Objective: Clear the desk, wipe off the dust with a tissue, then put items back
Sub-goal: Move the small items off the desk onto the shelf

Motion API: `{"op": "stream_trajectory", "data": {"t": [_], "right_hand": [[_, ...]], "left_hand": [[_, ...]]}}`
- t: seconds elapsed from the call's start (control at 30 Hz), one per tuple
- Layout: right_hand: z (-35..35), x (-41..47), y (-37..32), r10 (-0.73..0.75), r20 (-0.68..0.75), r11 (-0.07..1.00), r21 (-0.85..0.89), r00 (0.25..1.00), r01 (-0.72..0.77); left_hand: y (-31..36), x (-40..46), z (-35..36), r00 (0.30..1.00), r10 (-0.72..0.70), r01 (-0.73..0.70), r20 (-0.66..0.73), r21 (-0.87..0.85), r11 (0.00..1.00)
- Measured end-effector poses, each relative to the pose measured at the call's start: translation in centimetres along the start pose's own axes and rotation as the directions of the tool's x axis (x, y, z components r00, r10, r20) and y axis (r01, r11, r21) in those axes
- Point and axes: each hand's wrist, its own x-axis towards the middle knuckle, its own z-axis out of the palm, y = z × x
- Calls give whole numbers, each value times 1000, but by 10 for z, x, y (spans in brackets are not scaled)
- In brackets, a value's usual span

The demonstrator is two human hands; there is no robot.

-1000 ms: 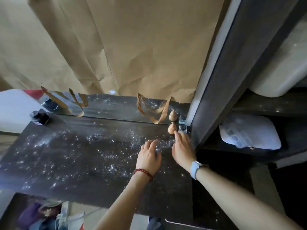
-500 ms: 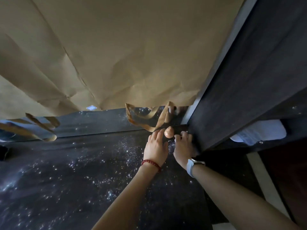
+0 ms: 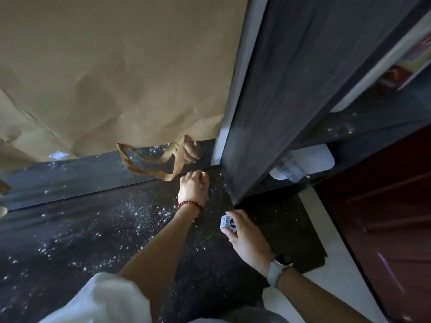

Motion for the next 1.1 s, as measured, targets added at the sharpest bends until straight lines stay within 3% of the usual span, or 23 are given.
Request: {"op": "stream_trajectory", "data": {"t": [0.23,0.43,0.57,0.67,0.8,0.93,1.03,1.1], "right_hand": [[-36,-34,34,-28,-86,993,112,996,37],[-76,-56,68,8,-305,976,210,952,59],[-117,-58,97,112,-391,948,317,913,20],[-152,-48,117,61,-470,970,234,881,57],[-188,-18,125,-22,-464,981,160,885,109],[-204,17,129,-60,-447,993,60,893,97],[-205,36,135,-139,-421,988,-117,896,99],[-205,44,136,-144,-387,986,-137,911,98]], "left_hand": [[4,-94,2,989,75,-97,-124,-184,978],[57,-148,22,940,340,-341,-33,-136,930],[116,-145,39,901,434,-430,-1,-147,891],[156,-132,53,876,482,-483,-34,-82,872],[196,-103,65,900,417,-422,-130,-13,907],[221,-72,72,961,248,-258,-119,-75,963],[235,-54,76,972,210,-219,-109,-77,973],[241,-45,78,977,190,-195,-97,-49,980]]}}
